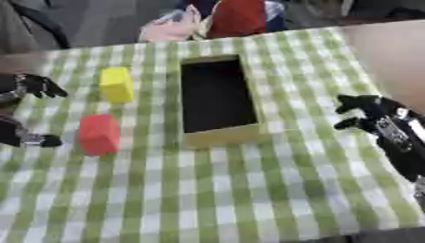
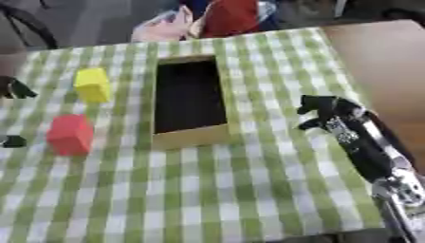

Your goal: Pick up objects on the table and place them in the box.

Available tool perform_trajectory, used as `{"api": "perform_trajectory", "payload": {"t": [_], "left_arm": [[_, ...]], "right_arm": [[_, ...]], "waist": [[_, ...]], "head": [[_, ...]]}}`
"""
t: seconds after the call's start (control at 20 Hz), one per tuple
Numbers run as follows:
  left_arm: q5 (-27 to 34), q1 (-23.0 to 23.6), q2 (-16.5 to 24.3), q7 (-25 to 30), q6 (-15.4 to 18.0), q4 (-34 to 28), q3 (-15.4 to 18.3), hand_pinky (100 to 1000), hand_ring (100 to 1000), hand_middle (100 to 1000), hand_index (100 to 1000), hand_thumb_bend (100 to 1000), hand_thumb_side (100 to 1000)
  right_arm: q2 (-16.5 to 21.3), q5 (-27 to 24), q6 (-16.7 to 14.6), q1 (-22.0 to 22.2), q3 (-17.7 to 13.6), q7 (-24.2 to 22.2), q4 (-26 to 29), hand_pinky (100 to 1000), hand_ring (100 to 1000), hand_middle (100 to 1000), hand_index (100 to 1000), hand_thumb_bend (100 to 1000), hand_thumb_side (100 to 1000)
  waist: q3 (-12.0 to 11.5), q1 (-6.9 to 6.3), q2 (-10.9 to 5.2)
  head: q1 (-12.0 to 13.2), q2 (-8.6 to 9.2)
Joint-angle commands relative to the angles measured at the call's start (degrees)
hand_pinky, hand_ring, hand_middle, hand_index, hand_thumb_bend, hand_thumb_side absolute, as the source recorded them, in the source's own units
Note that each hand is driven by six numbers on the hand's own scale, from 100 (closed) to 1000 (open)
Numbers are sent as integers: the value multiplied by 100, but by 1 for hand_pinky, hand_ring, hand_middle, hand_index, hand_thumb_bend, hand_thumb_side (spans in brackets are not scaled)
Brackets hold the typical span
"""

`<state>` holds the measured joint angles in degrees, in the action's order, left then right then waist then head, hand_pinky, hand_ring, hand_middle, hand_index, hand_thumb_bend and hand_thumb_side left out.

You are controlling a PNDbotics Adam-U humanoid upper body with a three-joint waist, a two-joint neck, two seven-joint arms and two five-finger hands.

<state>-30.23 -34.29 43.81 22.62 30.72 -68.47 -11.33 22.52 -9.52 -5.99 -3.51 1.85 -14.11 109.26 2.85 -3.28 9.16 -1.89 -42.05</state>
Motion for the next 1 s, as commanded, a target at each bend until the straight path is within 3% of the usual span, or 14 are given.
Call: {"api": "perform_trajectory", "payload": {"t": [0.05,0.65,1.0], "left_arm": [[-75,-145,95,-4,32,27,-4,727,765,747,856,702,667],[-484,-309,-192,142,198,446,-83,727,738,747,854,692,651],[-722,-358,-347,-45,248,649,-66,721,727,732,841,641,583]], "right_arm": [[96,-28,8,-50,-2,-5,111,658,946,643,756,100,711],[85,-40,26,-69,19,-21,102,658,946,641,756,100,717],[75,-41,32,-84,33,-35,97,658,946,640,755,100,718]], "waist": [[20,11,-69],[96,6,-68],[109,8,-59]], "head": [[-6,44],[7,55],[16,64]]}}
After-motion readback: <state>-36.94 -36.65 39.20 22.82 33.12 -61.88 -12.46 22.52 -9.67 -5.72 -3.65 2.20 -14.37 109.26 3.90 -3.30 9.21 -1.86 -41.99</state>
